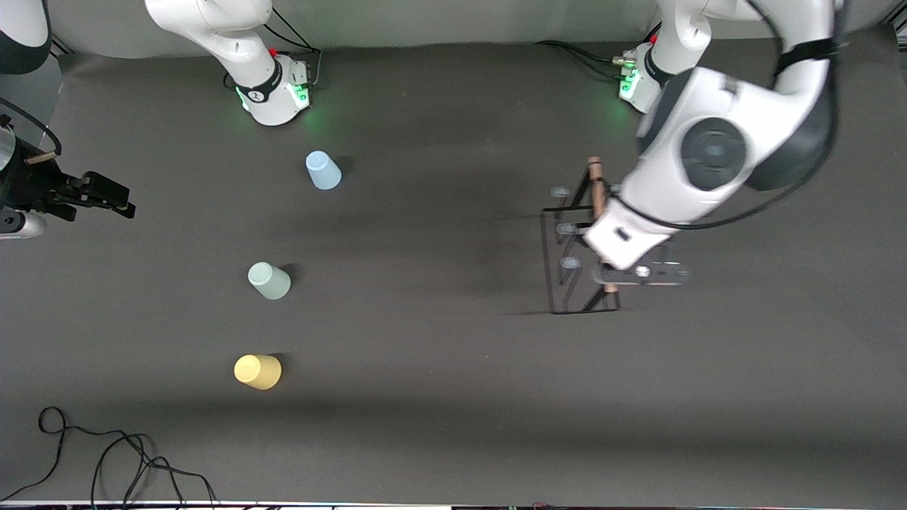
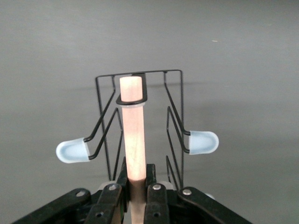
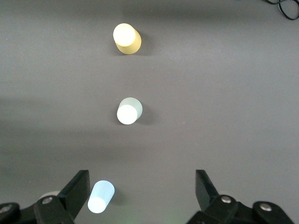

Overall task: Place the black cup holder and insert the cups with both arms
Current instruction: 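Carry the black rack with the left gripper to the table middle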

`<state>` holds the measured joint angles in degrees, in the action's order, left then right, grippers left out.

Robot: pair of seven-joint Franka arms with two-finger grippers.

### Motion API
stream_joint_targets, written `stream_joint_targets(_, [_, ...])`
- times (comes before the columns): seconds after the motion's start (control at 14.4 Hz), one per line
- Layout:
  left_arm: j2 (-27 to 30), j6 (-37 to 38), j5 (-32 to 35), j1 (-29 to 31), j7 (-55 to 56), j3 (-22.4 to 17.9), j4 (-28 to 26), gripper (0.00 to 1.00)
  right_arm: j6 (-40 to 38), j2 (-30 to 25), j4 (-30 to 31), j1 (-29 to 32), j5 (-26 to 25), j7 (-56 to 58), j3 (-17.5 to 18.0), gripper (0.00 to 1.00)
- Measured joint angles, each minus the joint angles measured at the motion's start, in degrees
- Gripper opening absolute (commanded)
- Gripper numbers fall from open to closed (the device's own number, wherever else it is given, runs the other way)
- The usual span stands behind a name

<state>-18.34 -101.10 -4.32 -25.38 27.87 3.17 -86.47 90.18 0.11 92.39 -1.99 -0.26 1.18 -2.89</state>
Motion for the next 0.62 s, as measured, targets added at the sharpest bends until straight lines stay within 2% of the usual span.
stream_joint_targets(0.21, [-5.26, -0.1, -0.94, -6.79, 5.86, 0.0, 5.42, 0.0, 0.0, 0.54, -0.14, 0.0, 0.0, 0.0, 0.01, 1.0])
stream_joint_targets(0.42, [-9.31, -0.97, -2.94, -11.86, 8.03, -0.02, 8.62, 0.0, 0.0, 0.72, -0.13, -0.19, 0.01, 0.0, 0.14, 1.0])
stream_joint_targets(0.62, [-12.35, -7.24, -3.28, -16.19, 12.68, -0.04, 9.26, 0.0, 1.39, 0.79, 0.75, -2.62, 0.06, -0.08, 0.32, 1.0])
